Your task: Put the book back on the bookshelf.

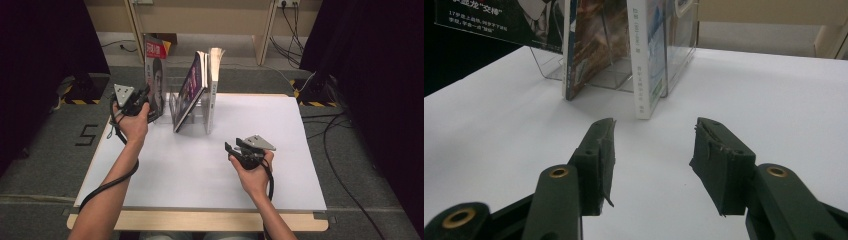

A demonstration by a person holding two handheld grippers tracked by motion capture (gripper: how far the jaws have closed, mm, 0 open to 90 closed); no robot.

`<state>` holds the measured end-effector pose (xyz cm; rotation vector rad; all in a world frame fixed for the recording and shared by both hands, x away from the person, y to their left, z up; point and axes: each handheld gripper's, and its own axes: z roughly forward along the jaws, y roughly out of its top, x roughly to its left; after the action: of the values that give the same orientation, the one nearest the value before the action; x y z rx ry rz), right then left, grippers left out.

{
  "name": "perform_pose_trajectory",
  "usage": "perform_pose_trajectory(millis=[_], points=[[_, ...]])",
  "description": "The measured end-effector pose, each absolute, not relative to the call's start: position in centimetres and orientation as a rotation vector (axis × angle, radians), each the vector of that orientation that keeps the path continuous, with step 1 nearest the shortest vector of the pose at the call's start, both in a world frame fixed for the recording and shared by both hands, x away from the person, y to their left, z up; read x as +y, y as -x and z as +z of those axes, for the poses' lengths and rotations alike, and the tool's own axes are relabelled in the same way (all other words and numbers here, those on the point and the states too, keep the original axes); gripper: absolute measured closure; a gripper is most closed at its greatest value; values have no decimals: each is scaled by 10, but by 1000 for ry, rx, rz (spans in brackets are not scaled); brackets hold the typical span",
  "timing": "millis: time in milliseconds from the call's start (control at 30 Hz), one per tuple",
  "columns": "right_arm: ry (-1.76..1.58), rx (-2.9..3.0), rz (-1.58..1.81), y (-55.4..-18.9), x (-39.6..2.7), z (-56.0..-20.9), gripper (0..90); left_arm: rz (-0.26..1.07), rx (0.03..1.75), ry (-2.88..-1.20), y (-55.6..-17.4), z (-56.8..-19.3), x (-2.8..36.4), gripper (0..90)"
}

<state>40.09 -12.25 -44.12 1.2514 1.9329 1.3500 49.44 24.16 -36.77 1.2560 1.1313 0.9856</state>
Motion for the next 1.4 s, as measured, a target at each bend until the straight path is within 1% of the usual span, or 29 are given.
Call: perform_pose_trajectory(millis=[167, 333, 600, 800, 933, 1033, 1133, 1267, 1400], points=[[-1259, 1943, 1339, -401, -123, -445, 513, 1007, 1132, -1257, -492, -373, 242, 873], [-1265, 1947, 1341, -400, -123, -445, 512, 1000, 1160, -1270, -484, -382, 246, 871], [-1273, 1950, 1351, -399, -123, -444, 507, 941, 1247, -1296, -478, -403, 246, 865], [-1277, 1952, 1353, -400, -122, -445, 505, 895, 1279, -1323, -477, -408, 246, 858], [-1273, 1954, 1356, -400, -122, -444, 504, 864, 1293, -1336, -481, -409, 248, 816], [-1278, 1957, 1356, -400, -122, -445, 502, 820, 1326, -1351, -490, -408, 250, 741], [-1283, 1965, 1355, -400, -122, -446, 500, 808, 1362, -1315, -494, -407, 256, 759], [-1288, 1970, 1353, -401, -122, -446, 498, 809, 1328, -1311, -496, -402, 260, 799], [-1291, 1970, 1351, -401, -122, -445, 497, 796, 1329, -1281, -499, -395, 262, 819]])
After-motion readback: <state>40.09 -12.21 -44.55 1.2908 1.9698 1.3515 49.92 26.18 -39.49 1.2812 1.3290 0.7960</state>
